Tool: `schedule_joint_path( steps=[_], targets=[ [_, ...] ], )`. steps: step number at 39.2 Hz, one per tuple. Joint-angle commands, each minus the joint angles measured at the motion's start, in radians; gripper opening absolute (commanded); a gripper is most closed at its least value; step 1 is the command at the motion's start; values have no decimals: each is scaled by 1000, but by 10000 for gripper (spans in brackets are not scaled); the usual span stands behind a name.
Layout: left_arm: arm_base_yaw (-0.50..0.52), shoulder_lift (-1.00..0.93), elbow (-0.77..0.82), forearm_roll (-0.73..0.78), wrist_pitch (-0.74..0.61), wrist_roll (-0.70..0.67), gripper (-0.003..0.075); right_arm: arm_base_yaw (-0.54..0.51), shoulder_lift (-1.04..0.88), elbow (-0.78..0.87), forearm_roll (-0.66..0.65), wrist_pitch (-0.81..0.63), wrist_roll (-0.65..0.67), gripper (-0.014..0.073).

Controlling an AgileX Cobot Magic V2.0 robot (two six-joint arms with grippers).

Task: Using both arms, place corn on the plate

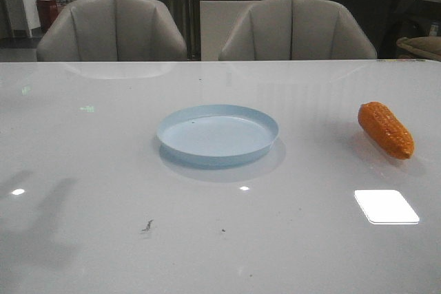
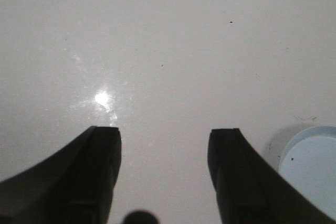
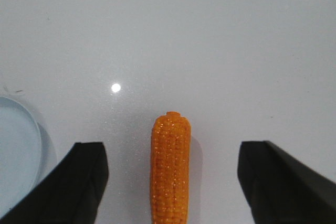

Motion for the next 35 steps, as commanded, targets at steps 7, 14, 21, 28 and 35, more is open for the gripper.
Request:
schedule_joint_path(
  steps=[7,14,21,28,35],
  targets=[
    [0,-317,387,-8,-308,5,440,-4,174,-139,-9,2,-7,624],
    [0,-488,667,-7,-464,5,440,2,277,-168,-9,13,-7,624],
    [0,-612,856,0,-515,5,440,8,351,-168,-12,20,-17,624],
    [0,-660,921,0,-515,5,440,9,369,-168,-12,29,-17,622],
    [0,-664,923,0,-510,5,440,9,390,-168,-12,32,-17,486]
  ],
)
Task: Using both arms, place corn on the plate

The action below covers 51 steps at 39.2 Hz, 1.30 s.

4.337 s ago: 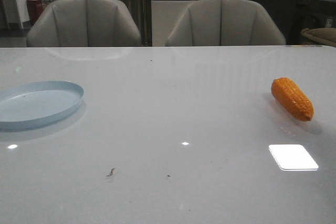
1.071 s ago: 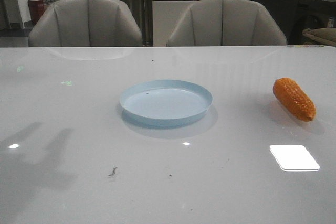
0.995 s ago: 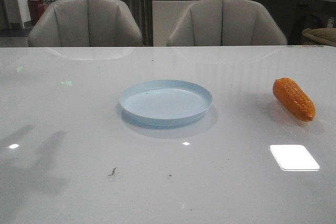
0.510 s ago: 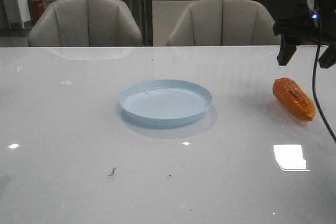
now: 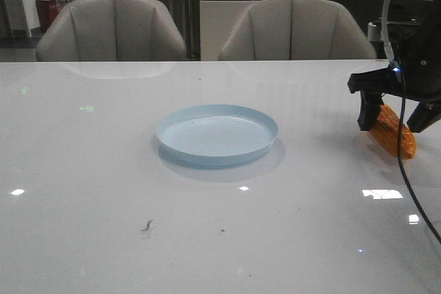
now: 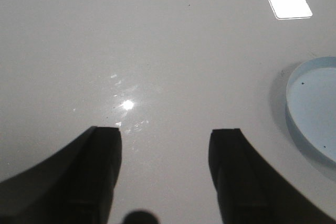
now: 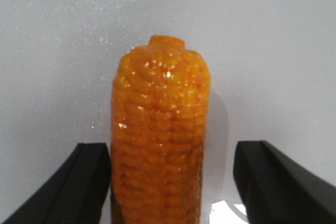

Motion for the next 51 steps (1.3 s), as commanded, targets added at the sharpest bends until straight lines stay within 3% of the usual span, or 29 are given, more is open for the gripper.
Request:
schedule_joint_path(
  steps=[1,8,19,30,41,51],
  targets=[
    [0,-31,-27,-11,-79,1,440,-1,-36,-32,-10,-31,-11,448],
    [0,-31,-27,-11,-79,1,440,0,-24,-33,-8,-35,-11,310],
    [0,-31,-27,-12,-79,1,440,74,-33,-228,-7,18,-18,309],
    [0,-31,-27,-16,-79,1,440,258,-30,-496,-7,60,-128,309],
    [0,-31,-27,-16,-79,1,440,428,-2,-530,-7,95,-135,309],
    [0,-31,-27,-16,-79,1,440,480,90,-530,-8,163,-135,309]
  ],
)
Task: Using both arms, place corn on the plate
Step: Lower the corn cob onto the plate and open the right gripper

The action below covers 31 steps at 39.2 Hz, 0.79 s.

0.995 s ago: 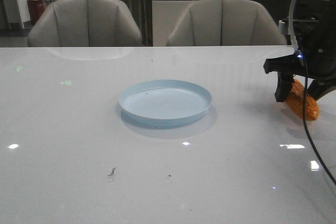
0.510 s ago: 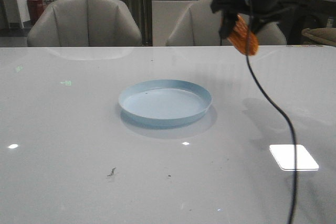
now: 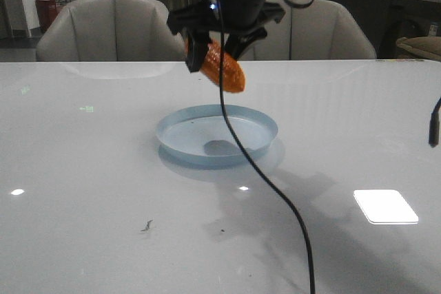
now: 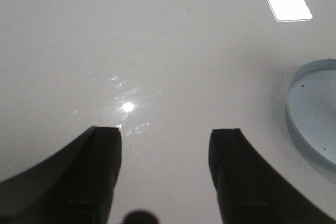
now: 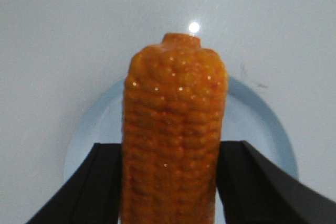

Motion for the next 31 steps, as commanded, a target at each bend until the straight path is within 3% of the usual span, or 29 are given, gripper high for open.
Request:
schedule_joint_path(
  steps=[1,11,22,31],
  targets=[
    [0,-30,-27,-16,-73,1,440,0,-26,-34,-3,-35,-12,309],
    [0,-30,-27,-16,-71,1,440,0,47,-34,-11,-34,-14,324],
    [0,-30,-27,-16,-69,1,440,0,67,-34,-11,-39,-14,619],
    [0,-30,-27,-16,-69,1,440,-2,37,-65,-14,3,-14,624]
  ],
)
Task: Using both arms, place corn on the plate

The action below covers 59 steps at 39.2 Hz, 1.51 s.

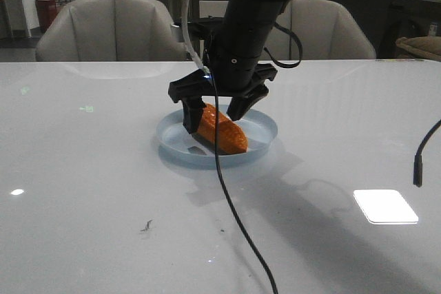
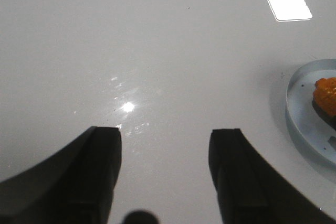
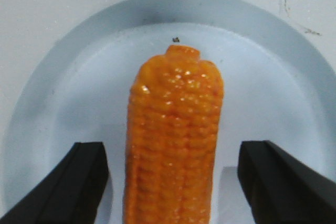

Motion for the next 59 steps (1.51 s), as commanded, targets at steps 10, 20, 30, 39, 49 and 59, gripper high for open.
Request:
schedule_joint_path(
  steps=[10,20,30,39,49,59],
  targets=[
    [0,-30,-27,-16,-74,-1,440,-48,-235,-175,-12,98,-7,624],
    [0,-30,-27,-16,-74,-1,440,-161,-473,-179,-12,157,14,624],
    [0,-30,-27,-16,-74,-1,440,-368,-690,-22,6,277,14,624],
    [0,-30,-27,-16,-75,-1,440,-469,-1056,557,12,5,12,624],
    [0,-30,-27,-16,-77,-1,440,-469,-1300,933,35,-124,13,624],
    [0,-30,-27,-16,-77,-1,334,-469,-1299,936,35,-98,13,624]
  ],
)
